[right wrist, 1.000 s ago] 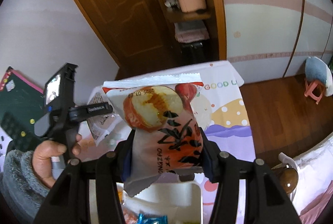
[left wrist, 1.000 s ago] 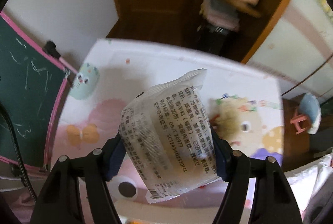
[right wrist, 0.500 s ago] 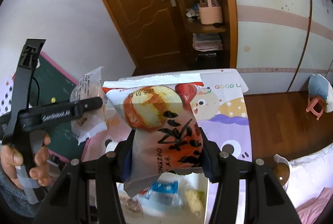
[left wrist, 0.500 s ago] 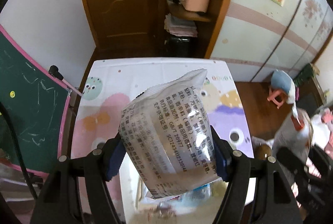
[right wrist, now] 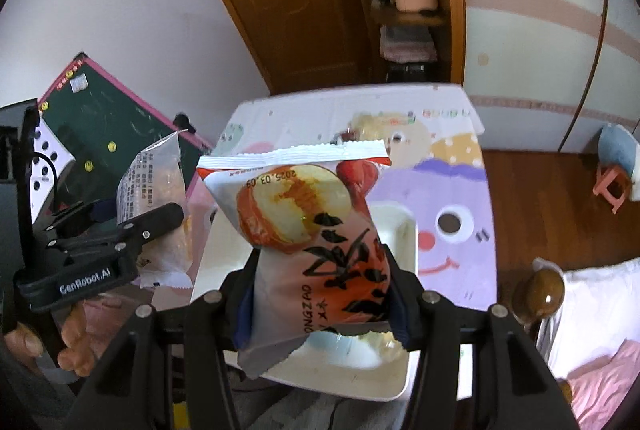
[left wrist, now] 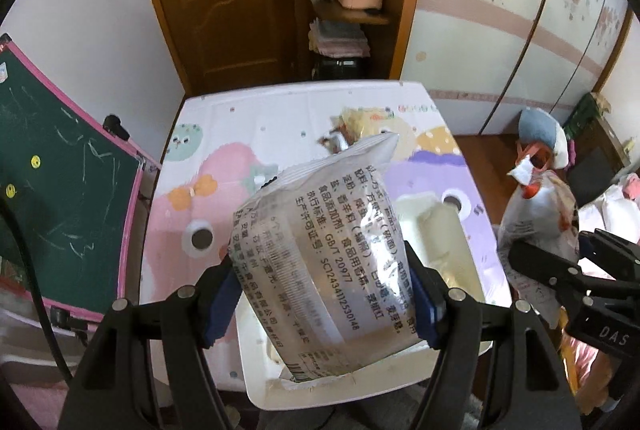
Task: Organize snacks
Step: 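Carry both held packs back over the white tray, then lower bread bag and pastry pack into the tray and open both grippers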
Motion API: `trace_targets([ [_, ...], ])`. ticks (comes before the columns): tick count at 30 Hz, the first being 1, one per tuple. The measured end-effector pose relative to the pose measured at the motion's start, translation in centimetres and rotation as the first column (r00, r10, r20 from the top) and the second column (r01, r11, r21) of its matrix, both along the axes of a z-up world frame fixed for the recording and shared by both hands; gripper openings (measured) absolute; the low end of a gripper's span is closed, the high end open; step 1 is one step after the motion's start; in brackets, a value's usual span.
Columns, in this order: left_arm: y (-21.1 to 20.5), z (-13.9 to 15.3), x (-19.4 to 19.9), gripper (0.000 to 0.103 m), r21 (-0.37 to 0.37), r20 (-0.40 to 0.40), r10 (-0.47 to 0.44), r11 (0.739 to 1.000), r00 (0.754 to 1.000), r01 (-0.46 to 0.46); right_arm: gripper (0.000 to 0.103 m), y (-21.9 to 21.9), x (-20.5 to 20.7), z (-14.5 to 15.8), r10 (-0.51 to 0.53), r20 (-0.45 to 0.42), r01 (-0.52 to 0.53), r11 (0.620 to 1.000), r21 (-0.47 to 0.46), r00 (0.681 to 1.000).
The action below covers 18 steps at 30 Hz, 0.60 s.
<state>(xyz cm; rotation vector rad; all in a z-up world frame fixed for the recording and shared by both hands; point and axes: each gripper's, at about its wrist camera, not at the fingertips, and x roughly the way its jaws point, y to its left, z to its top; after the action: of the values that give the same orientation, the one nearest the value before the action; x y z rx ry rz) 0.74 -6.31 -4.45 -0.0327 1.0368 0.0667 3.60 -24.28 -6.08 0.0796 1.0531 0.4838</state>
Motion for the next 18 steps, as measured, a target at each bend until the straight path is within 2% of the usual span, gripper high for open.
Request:
trace_targets([
  [7,0.4,-3.2,-0.3,0.075,-0.008,-0.088,0.018,1.0,0.996,-0.018,0.055,1.3,-1.6,-3.0,0.027,-0.111,-0.035,0.997,-0.066,0.993],
  [9,0.7,-3.7,-0.3,0.082,-0.01,-0.107,0.031,0.999,0.994,-0.032,0.061,1.5,-1.9,-3.5,0.025,-0.123,-0.035,0.996,-0.083,0.992],
  [10,0.9,-3.9,-0.4,0.083,-0.019,-0.113,0.039,0.999,0.993,-0.041,0.069,1.6,-1.9,-3.6,0.027,-0.128,-0.038,0.996,-0.085,0.991],
  [11,1.2,-4.0,-0.4,0.087,-0.035,-0.114,0.045,0.998,0.993,-0.049,0.077,1.7,-2.0,-3.6,0.028,-0.126,-0.038,0.996,-0.083,0.992],
  [13,1.5,-3.8,-0.7,0.09,-0.036,-0.101,0.062,0.997,0.993,-0.066,0.083,1.7,-2.3,-3.3,0.024,-0.101,-0.032,0.996,-0.081,0.995],
  [18,1.2,-2.9,-1.0,0.091,0.011,-0.053,0.062,0.998,0.997,-0.062,0.084,1.8,-2.6,-2.9,0.027,-0.089,-0.034,0.996,-0.086,0.996],
])
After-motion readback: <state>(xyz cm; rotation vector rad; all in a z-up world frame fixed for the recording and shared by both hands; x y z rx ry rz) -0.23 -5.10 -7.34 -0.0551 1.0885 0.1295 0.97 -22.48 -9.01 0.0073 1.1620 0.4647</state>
